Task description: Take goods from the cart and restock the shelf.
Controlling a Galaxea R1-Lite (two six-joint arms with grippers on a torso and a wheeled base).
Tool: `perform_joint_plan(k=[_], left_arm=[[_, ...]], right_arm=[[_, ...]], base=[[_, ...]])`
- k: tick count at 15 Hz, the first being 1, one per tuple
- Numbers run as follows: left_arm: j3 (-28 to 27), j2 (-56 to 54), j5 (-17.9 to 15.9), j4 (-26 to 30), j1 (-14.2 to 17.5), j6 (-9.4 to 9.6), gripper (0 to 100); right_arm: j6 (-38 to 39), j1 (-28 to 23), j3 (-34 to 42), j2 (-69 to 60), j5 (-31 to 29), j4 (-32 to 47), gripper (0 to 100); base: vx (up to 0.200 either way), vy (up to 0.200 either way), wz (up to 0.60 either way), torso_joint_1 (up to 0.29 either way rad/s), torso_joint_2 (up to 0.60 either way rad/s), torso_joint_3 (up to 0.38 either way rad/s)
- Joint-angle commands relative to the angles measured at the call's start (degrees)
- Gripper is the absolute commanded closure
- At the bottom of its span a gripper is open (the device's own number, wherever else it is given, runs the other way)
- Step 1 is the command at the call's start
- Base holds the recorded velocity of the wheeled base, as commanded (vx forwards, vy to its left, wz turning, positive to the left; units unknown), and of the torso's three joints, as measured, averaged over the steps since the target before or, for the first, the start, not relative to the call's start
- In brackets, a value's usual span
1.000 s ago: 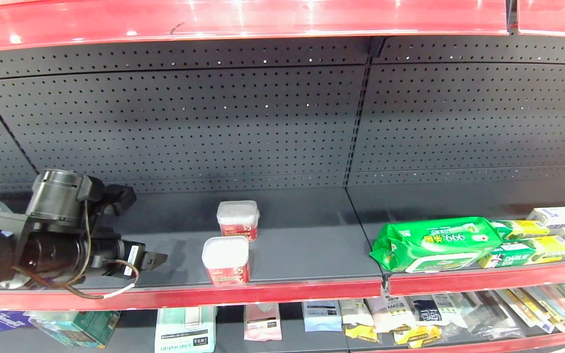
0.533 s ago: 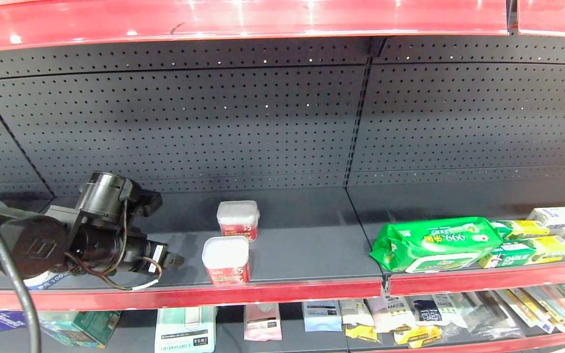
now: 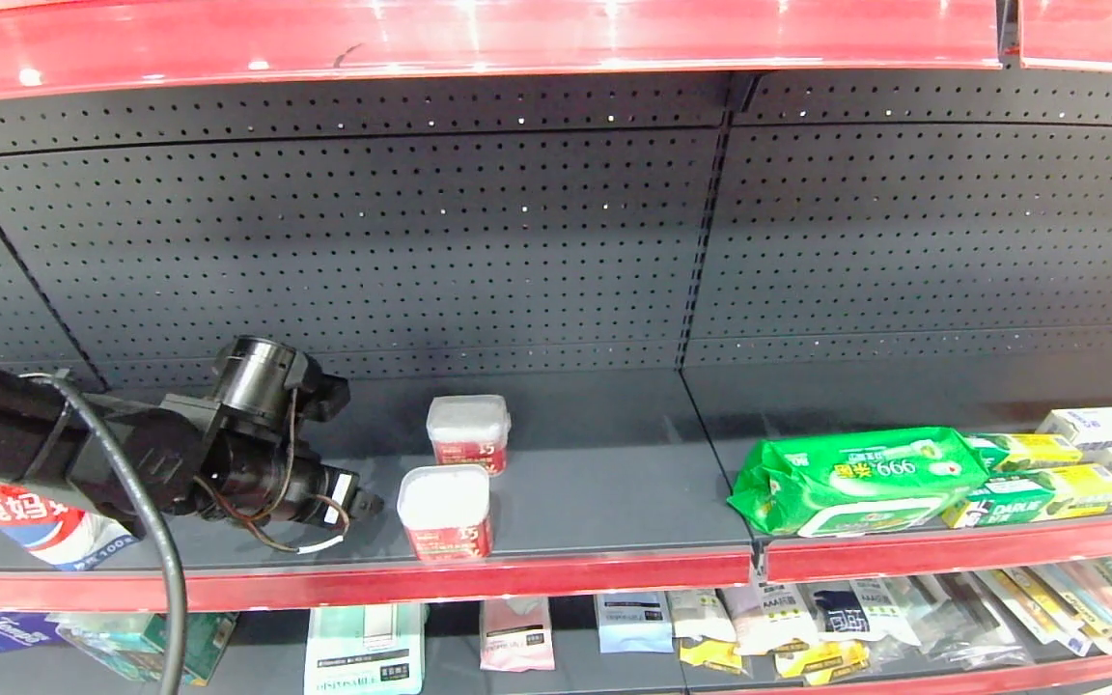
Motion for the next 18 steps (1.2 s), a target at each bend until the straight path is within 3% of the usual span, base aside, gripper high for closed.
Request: perform_joint_plan(k=[1, 18], left_arm=[[-1.42, 1.86, 0.01, -0.02, -0.75, -0.02, 0], [-5.29, 4.76, 1.77, -0.02, -3.91, -0.02, 0]], right_arm=[[-0.01, -0.01, 0.0, 0.01, 0.01, -0.01, 0], [-0.01, -0.01, 0.0, 0.01, 0.01, -0.01, 0]], base=[[0.0, 0.0, 0.0, 0.0, 0.0, 0.0], [0.0, 0.0, 0.0, 0.0, 0.0, 0.0]])
